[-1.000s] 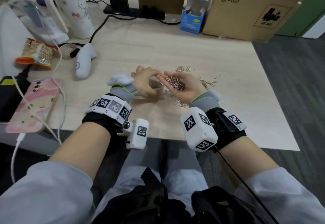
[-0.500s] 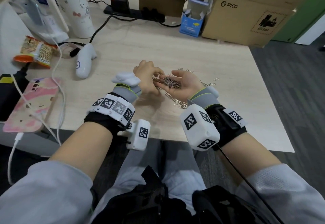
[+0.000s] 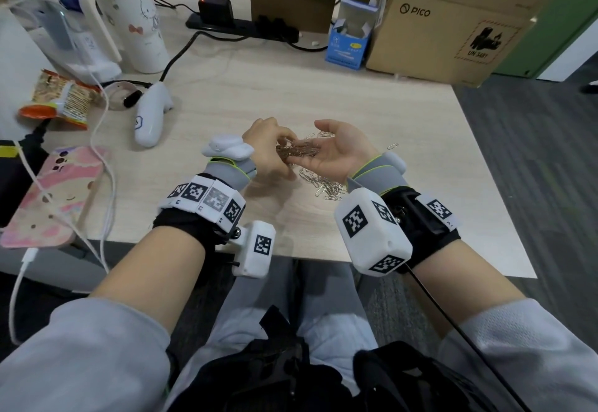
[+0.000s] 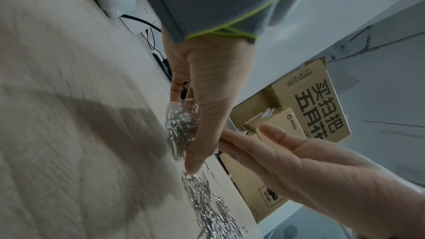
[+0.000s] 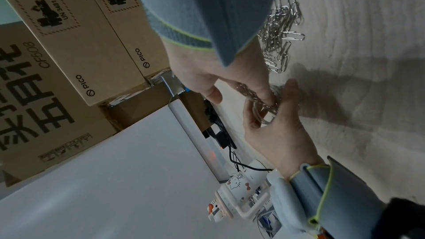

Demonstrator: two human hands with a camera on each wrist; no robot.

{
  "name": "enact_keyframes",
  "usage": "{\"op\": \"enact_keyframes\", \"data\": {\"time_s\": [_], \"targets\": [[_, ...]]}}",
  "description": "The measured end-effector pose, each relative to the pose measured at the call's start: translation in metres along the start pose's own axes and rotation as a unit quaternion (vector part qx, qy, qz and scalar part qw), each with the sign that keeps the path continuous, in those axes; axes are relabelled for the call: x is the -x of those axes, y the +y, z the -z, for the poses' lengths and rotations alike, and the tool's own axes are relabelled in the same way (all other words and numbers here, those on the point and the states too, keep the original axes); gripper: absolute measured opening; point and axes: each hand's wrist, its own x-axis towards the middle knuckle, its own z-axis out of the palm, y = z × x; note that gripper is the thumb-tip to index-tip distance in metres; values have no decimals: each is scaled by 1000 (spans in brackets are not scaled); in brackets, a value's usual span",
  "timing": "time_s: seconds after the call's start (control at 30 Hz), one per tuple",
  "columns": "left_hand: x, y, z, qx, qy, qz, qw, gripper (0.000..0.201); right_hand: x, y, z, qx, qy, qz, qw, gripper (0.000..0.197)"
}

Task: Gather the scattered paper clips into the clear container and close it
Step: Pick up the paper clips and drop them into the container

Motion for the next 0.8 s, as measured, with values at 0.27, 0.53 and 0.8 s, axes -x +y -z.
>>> {"op": "enact_keyframes", "data": {"time_s": [0.27, 0.53, 0.8], "targets": [[-1, -4, -6, 11, 9, 6, 1000, 58, 3, -4, -2, 65, -36, 1, 997, 58], [4, 0, -5, 14, 4, 21, 1000, 40, 4, -3, -5, 164, -38, 12, 986, 44], [16, 4, -1, 40, 5, 34, 999, 45, 1, -2, -1, 200, -25, 28, 979, 39]]}}
